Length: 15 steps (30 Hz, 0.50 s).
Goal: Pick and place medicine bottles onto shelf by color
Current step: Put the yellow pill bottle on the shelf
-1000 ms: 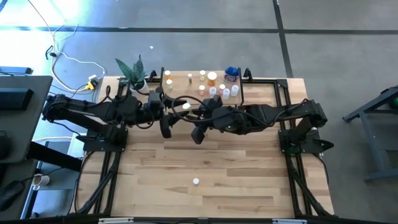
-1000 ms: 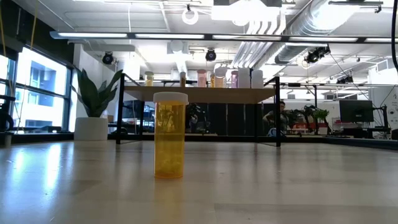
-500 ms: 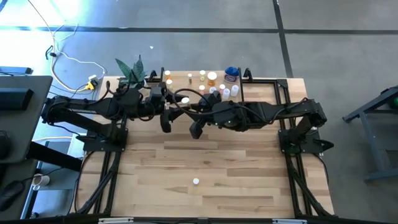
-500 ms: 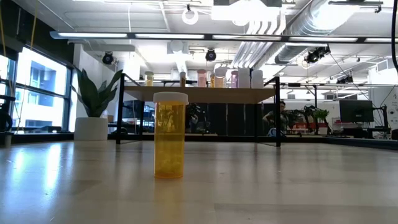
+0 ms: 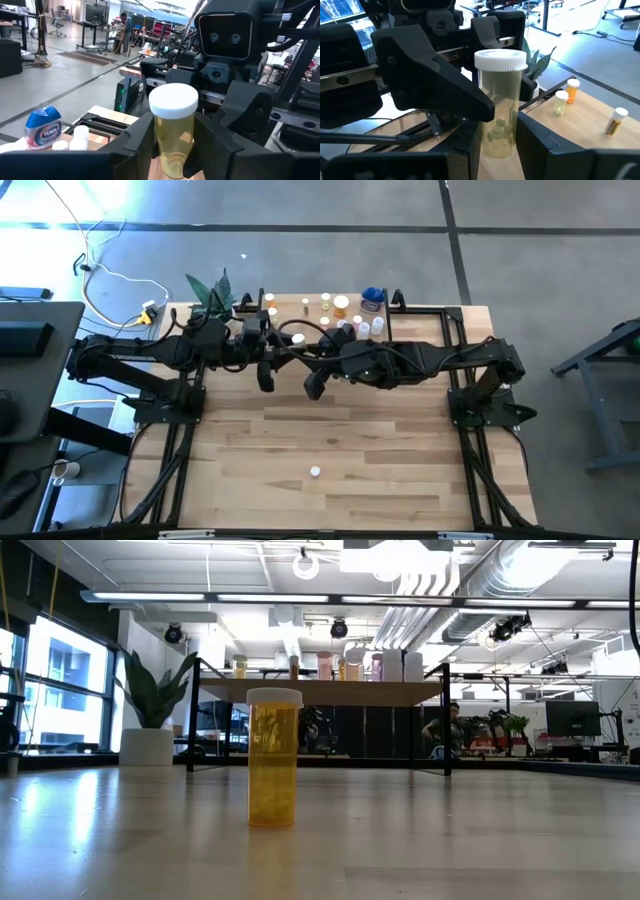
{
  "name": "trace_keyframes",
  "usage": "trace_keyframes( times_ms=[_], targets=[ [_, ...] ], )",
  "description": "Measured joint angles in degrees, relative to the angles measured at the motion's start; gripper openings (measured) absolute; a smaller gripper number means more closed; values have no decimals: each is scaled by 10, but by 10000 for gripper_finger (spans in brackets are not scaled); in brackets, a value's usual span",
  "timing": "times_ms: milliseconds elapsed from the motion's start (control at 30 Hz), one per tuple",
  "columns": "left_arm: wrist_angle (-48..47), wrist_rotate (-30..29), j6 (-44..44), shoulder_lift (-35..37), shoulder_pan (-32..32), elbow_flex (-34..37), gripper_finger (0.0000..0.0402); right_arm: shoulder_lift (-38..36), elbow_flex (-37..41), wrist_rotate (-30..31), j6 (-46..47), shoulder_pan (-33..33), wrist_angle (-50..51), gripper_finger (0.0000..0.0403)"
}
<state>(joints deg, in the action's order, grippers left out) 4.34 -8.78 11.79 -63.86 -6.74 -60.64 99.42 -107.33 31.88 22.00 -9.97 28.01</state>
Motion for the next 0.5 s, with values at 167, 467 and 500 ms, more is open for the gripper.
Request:
trace_keyframes(
  times_ms=[167,467,500],
  targets=[
    [0,1,-7,0,0,0,96,0,0,-1,-1,0,0,90],
    [0,1,-36,0,0,0,89,0,0,-9,-1,3,1,90],
    [0,1,-39,0,0,0,89,0,0,-9,-1,3,1,91]
  ],
)
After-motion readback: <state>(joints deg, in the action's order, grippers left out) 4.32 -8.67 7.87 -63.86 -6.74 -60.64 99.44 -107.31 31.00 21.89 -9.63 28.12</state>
